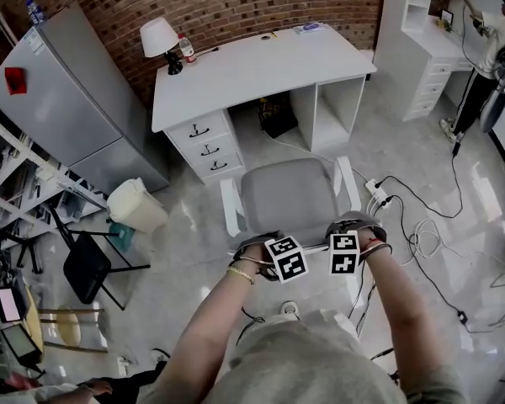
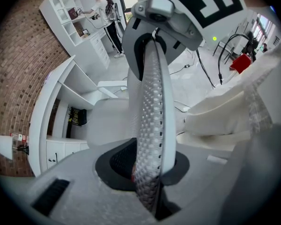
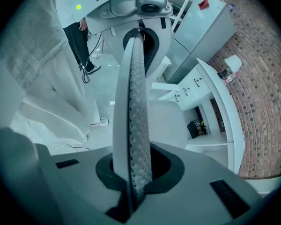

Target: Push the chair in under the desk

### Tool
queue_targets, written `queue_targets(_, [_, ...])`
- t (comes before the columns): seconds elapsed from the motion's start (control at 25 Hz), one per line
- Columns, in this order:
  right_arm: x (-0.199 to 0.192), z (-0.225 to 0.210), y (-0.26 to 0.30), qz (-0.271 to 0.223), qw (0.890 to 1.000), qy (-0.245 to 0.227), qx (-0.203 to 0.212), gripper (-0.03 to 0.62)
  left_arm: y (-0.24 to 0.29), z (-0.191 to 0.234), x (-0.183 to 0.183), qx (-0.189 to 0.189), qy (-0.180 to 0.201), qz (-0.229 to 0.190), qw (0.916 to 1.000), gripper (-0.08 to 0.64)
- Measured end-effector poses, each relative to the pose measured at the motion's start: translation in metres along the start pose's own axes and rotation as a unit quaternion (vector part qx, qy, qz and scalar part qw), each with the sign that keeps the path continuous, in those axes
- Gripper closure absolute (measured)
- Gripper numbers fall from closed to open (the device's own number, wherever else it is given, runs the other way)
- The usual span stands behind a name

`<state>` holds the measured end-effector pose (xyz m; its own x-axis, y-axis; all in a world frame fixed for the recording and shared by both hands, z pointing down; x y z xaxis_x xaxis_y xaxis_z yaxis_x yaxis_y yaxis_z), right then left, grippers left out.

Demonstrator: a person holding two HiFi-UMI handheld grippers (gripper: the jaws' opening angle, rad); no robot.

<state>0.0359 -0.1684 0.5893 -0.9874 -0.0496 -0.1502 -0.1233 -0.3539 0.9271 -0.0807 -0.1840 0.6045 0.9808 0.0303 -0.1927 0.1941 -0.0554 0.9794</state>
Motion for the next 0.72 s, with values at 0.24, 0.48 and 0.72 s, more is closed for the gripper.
queue_targets(0.24, [-0.005,-0.012,0.003,0.003,1.000,0.003,0.001,0.572,0.001,0.012,0.006,-0.001,0.001,0.000,1.0000,0.492])
queue_targets(0.48, [-0.009,-0.024,0.008,0.001,1.000,0.003,-0.001,0.572,0.003,0.025,0.009,-0.003,0.001,0.003,1.0000,0.492])
queue_targets(0.72, [-0.014,-0.044,0.014,0.001,1.000,0.004,-0.001,0.572,0.006,0.047,0.015,-0.004,0.002,0.005,1.0000,0.492])
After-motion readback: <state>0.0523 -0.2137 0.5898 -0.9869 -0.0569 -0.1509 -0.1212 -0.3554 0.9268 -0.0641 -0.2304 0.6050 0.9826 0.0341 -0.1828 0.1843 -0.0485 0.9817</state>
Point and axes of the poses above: the fingertips, and each gripper's own axes: y forward along the fingers, z to its left, x out of its top, the point moved 7 cm from there along -y, backward along the fingers, and after that the axes turned 4 degrees about -x, right-handed, at the moved point
